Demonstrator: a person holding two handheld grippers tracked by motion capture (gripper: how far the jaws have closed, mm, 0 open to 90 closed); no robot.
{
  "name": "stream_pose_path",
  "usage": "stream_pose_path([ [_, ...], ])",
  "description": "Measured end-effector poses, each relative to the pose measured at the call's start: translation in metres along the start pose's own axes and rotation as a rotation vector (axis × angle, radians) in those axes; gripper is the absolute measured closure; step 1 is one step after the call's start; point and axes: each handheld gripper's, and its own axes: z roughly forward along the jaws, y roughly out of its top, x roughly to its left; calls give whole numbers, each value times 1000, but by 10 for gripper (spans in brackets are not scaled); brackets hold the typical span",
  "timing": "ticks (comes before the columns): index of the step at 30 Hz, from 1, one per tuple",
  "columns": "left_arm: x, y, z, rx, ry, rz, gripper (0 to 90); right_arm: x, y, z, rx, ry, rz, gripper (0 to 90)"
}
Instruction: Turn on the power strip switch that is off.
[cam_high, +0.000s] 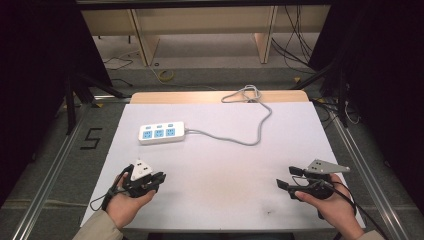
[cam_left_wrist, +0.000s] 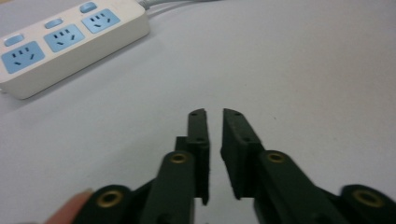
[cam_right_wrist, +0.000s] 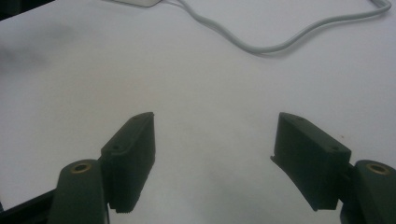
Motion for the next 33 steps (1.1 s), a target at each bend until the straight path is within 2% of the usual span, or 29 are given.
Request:
stream_pose_path([
  [4,-2,5,1,5,26,12,895,0,0,1,4,3,-1,298],
  [14,2,17,12,11,39,0,896,1,1,2,5,2,-3,298],
  [19,7,23,20,19,55,11,896,1,1,3,6,4,-5,298],
  [33,23,36,38,28,87,-8,896,2,1,3,8,5,-4,297],
])
